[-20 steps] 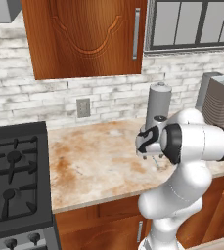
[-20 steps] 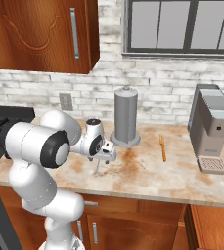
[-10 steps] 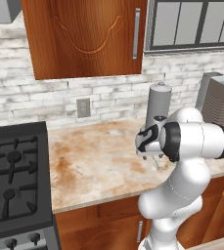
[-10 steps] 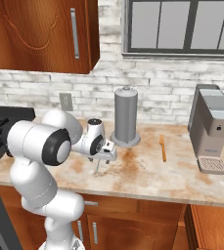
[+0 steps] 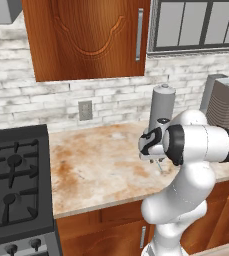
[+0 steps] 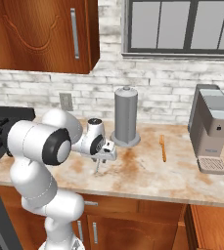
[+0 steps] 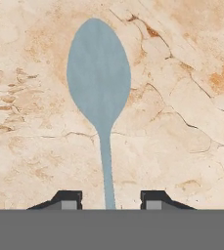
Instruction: Organize the utensils by type. Pick up the wooden spoons from the counter and place them in the open cabinet. Then pick up the metallic utensils from the counter and place them in the open drawer.
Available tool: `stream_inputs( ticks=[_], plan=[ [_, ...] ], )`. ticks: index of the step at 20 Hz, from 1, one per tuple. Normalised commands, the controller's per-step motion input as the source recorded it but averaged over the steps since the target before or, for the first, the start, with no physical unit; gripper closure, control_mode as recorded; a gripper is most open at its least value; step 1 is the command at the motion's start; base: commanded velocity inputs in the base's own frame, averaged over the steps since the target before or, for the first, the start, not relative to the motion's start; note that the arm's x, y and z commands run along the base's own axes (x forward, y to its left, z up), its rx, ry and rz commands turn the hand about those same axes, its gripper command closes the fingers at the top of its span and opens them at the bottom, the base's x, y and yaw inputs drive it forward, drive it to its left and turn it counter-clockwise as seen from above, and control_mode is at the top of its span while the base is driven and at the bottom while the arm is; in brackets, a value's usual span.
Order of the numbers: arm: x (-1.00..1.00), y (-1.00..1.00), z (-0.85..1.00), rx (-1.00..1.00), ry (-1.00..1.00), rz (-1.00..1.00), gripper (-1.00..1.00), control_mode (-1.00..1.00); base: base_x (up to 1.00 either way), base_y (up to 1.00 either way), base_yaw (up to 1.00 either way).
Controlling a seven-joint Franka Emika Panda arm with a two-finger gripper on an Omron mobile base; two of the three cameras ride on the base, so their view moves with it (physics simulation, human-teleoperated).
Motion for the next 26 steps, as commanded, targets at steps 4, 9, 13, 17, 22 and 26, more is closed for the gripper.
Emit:
stream_inputs(
  ticks=[4, 9, 13, 17, 22, 26],
  plan=[
    [0.00, 0.00, -0.20, 0.00, 0.04, 0.00, 1.00, -1.00, 0.00, 0.00, 0.00],
    [0.00, 0.00, -0.29, 0.00, 0.06, 0.00, 1.00, -1.00, 0.00, 0.00, 0.00],
    [0.00, 0.00, -0.17, 0.00, 0.10, 0.00, 1.00, -1.00, 0.00, 0.00, 0.00],
    [-0.06, 0.00, -0.37, 0.00, -0.03, 0.00, 1.00, -1.00, 0.00, 0.00, 0.00],
    [-0.16, 0.00, -0.26, 0.02, -0.16, 0.00, 1.00, -1.00, 0.00, 0.00, 0.00],
    [-0.01, -0.01, 0.02, 0.08, -0.09, 0.00, 1.00, -1.00, 0.00, 0.00, 0.00]
  ],
)
